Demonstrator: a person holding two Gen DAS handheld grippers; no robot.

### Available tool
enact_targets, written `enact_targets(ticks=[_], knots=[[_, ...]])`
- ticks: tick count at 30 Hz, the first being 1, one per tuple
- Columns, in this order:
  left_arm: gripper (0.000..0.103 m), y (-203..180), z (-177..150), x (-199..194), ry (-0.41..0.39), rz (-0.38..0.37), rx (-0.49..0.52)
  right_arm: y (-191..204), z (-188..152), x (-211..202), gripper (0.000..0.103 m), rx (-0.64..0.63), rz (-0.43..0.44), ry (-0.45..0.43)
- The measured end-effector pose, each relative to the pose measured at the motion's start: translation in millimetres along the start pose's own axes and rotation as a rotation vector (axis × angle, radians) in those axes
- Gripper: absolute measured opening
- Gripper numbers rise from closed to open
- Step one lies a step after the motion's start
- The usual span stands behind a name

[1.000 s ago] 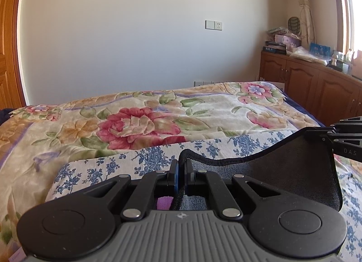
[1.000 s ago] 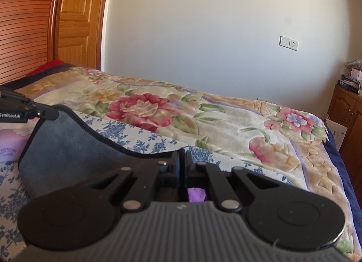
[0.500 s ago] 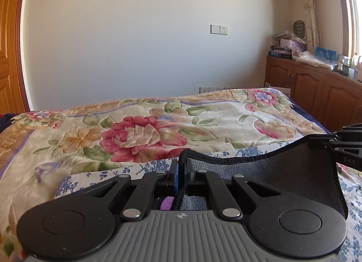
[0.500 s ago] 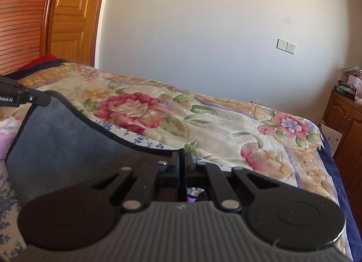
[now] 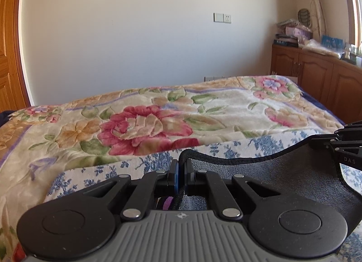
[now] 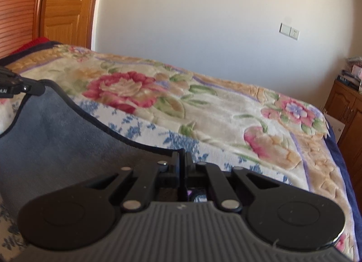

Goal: Fold towel

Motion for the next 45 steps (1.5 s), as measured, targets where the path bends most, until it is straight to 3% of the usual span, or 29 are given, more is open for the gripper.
enact_targets(ticks=[21, 22, 25, 29, 30, 31, 32, 34, 36, 39, 45], knots=[[0.01, 1, -37, 22, 0.07, 0.029, 0.052, 0, -29, 18, 0.006, 0.017, 0.004, 0.107], [0.013, 2, -38, 22, 0.075, 0.03, 0.049, 0, -29, 17, 0.012, 0.017, 0.004, 0.11], [0.044, 5, -37, 17, 0.064, 0.05, 0.048, 0, -27, 11, 0.014, 0.006, 0.017, 0.112], [0.058, 6, -30, 4, 0.047, 0.049, 0.035, -2, -18, -1, 0.016, 0.01, 0.017, 0.112], [0.059, 6, -27, 0, 0.042, 0.056, 0.035, -2, -15, -4, 0.016, 0.017, 0.018, 0.111], [0.061, 6, -24, -4, 0.037, 0.06, 0.034, -2, -11, -8, 0.023, 0.025, 0.019, 0.107], [0.063, 6, -20, -7, 0.034, 0.06, 0.032, -2, -8, -11, 0.036, 0.031, 0.021, 0.101], [0.066, 3, -13, -15, 0.029, 0.054, 0.035, 0, -1, -19, 0.046, 0.038, 0.029, 0.087], [0.068, -1, -5, -22, 0.019, 0.046, 0.042, 2, 4, -25, 0.046, 0.037, 0.033, 0.085], [0.072, -6, 6, -33, 0.008, 0.039, 0.038, 5, 11, -36, 0.056, 0.05, 0.033, 0.079], [0.078, -14, 22, -57, 0.002, 0.028, 0.044, 11, 23, -59, 0.065, 0.081, 0.039, 0.065]])
Point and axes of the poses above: each gripper's, at about its wrist camera, not at the fingertips, and x roughly the way its jaws point, y to its left, z to its top, the point moved 8 cm from there along x, roughly the way its jaws point, and after that the axes turned 14 degrees about -y, right-handed, at the moved point
